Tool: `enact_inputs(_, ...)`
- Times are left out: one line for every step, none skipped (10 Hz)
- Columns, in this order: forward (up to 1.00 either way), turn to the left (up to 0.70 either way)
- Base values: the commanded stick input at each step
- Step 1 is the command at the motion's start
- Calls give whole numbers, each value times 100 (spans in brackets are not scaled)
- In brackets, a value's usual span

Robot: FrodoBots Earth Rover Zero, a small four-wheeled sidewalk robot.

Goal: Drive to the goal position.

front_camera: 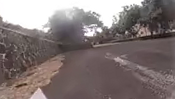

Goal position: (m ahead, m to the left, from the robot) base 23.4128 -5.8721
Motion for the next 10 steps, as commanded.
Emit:
enact_inputs(100, -15)
enact_inputs(100, 0)
enact_inputs(100, 0)
enact_inputs(100, 0)
enact_inputs(100, 0)
enact_inputs(100, 0)
enact_inputs(100, 0)
enact_inputs(100, -16)
enact_inputs(100, -18)
enact_inputs(100, -18)
